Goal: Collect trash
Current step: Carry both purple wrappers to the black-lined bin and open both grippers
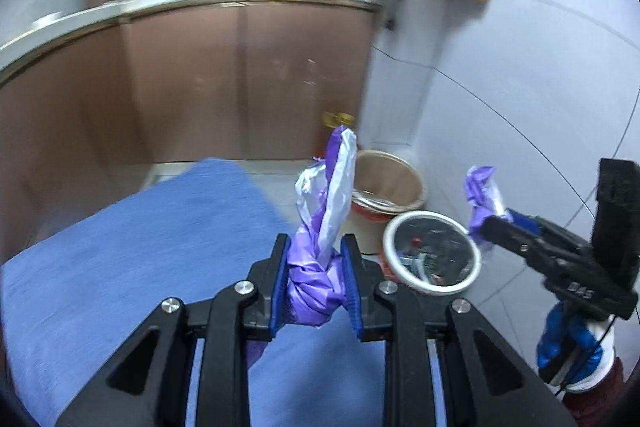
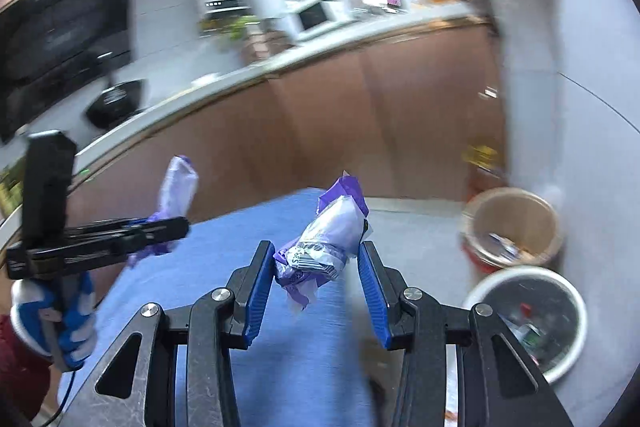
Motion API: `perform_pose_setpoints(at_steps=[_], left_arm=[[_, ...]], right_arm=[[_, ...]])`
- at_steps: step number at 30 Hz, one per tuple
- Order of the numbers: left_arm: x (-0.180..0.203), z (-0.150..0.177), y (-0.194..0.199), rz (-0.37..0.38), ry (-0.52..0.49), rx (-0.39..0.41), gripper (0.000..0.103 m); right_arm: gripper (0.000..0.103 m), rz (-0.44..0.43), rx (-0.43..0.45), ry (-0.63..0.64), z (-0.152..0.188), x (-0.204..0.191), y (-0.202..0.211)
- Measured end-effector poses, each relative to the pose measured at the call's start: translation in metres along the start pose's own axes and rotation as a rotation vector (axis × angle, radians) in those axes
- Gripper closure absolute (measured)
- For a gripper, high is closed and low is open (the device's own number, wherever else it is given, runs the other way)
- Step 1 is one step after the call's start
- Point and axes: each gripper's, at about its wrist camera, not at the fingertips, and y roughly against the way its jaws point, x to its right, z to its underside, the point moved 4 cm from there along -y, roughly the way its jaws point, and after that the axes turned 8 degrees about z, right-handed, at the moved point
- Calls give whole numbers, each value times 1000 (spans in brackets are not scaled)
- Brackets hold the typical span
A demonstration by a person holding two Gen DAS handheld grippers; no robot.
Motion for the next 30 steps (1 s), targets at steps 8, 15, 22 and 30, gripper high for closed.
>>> perform_pose_setpoints(at_steps=[8,15,22,30], left_arm=[[71,-19,-140,179,-58,-125,79],[118,-26,-232,270,-54,-218,78],[138,-25,-279,317,-13,-276,59],[134,-21,-260,312,9,-245,58]], right_arm=[[62,302,-106,-140,36,144,-29],[61,450,-198,-199,69,205,-52],[37,538,-218,-194,84,219,-55],[20,564,-192,-198,79,211,-44]])
